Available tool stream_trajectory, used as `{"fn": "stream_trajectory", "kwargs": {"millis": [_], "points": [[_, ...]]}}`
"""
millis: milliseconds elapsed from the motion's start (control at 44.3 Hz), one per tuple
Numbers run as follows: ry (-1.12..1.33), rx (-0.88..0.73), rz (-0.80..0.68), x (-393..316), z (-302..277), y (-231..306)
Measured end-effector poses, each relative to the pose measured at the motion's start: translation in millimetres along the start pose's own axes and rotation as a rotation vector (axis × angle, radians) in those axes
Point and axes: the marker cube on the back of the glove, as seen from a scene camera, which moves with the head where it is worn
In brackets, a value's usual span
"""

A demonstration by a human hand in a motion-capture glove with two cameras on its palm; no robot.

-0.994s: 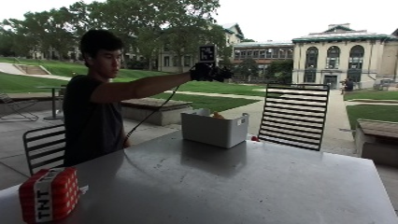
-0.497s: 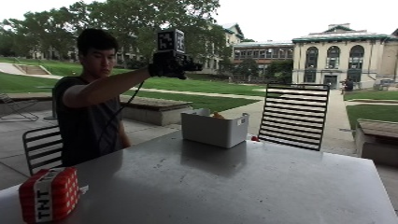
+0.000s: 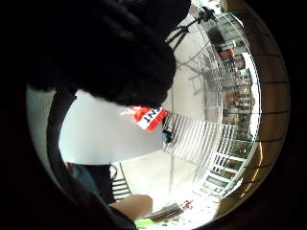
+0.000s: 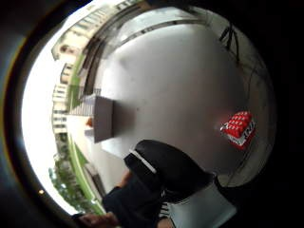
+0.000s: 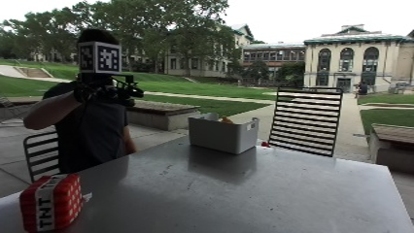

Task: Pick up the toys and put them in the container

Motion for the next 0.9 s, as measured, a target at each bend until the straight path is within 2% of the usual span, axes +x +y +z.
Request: {"fn": "stream_trajectory", "kwargs": {"millis": [226, 429, 904], "points": [[0.010, -0.032, 0.089, 68.8, 55.4, 20.4], [0.007, -0.041, 0.067, 110.3, 110.3, 20.5], [0.074, -0.143, 0.047, 142.6, 206.5, 26.3]]}}
